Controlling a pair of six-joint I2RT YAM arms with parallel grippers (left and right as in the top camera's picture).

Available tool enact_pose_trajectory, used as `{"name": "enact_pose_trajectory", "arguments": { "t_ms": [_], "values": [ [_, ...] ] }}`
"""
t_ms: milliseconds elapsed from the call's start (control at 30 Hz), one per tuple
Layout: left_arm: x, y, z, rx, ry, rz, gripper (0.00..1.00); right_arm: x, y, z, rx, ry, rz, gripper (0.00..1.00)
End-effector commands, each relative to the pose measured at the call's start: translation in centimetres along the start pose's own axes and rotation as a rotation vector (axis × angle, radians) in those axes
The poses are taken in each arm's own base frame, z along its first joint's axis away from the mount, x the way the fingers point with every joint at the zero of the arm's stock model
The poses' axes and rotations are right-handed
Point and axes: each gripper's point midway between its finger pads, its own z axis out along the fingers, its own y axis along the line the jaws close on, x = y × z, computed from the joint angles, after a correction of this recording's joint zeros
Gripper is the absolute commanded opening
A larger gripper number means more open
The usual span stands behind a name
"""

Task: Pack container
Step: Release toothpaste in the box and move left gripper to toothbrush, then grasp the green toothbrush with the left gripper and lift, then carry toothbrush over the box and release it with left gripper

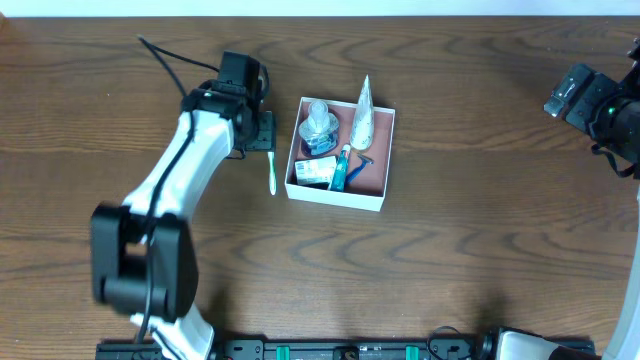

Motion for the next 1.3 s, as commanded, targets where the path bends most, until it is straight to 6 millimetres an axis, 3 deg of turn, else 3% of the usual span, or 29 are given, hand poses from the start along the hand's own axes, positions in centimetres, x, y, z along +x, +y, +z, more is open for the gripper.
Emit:
{"name": "enact_pose_trajectory", "arguments": {
  "t_ms": [0, 333, 500, 767, 867, 1067, 1267],
  "values": [
    [1.0, -1.1, 2.5, 0.083, 0.057, 0.076, 0.63, -0.1, -0.2, -0.1, 0.003, -0.005, 0.016, 0.99],
    [2.5, -0.6, 7.0, 0.072, 0.136, 0.101, 0.61, -0.1, -0.2, -0.1, 0.003, -0.005, 0.015, 0.99],
    [2.5, -0.6, 7.6, 0.072, 0.136, 0.119, 0.37, -0.1, -0.2, -0.1, 0.003, -0.005, 0.015, 0.99],
    [2.3, -0.6, 7.5, 0.070, 0.128, 0.118, 0.19, -0.1, -0.2, -0.1, 0.003, -0.005, 0.016, 0.99],
    [2.1, -0.2, 7.0, 0.064, 0.122, 0.113, 0.09, -0.1, -0.2, -0.1, 0.003, -0.005, 0.015, 0.99],
    [0.8, 0.8, 4.2, 0.059, 0.082, 0.088, 0.08, -0.1, -0.2, -0.1, 0.003, -0.005, 0.015, 0.99],
    [-1.0, 1.5, -1.8, 0.058, -0.033, 0.069, 0.08, -0.1, -0.2, -0.1, 0.003, -0.005, 0.015, 0.99]
  ]
}}
